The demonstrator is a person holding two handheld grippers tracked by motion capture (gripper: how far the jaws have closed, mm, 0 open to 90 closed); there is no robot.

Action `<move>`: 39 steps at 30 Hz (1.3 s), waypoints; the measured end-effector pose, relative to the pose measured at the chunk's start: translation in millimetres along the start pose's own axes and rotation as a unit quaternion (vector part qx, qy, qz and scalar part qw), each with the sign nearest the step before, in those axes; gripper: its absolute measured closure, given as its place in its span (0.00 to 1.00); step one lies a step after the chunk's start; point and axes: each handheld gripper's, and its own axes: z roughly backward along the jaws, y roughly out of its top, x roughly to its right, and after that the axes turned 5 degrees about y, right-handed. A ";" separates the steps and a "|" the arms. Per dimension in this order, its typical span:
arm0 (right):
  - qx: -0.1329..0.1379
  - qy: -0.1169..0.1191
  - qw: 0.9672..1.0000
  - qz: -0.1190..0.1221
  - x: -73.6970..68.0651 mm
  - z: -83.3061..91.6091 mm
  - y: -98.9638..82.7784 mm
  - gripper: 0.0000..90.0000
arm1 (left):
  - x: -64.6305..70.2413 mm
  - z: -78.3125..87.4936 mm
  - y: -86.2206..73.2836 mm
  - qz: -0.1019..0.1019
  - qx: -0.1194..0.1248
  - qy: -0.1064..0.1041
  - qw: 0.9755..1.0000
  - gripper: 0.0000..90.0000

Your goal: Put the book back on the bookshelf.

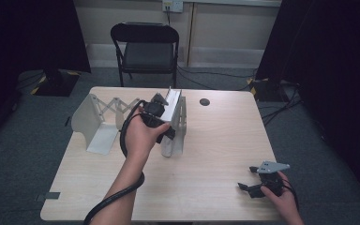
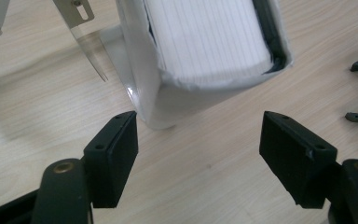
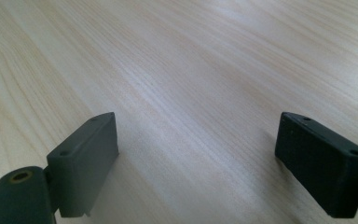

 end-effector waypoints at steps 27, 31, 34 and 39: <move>-0.001 0.000 1.000 0.000 -0.2 0.2 0.0 0.14 | -9.9 -0.4 -25.0 -0.024 0.018 -0.019 0.999 0.28; -0.001 0.000 1.000 0.000 -0.1 0.2 0.0 0.14 | -11.8 -1.4 -28.6 -0.023 0.021 -0.024 0.999 0.28; -0.001 0.000 1.000 0.000 -0.1 0.2 0.0 0.14 | -12.8 -1.2 -29.9 -0.024 0.021 -0.023 0.999 0.28; -0.001 0.000 1.000 0.000 -0.2 0.2 0.0 0.14 | -14.6 -0.8 -33.8 -0.027 0.023 -0.026 0.999 0.28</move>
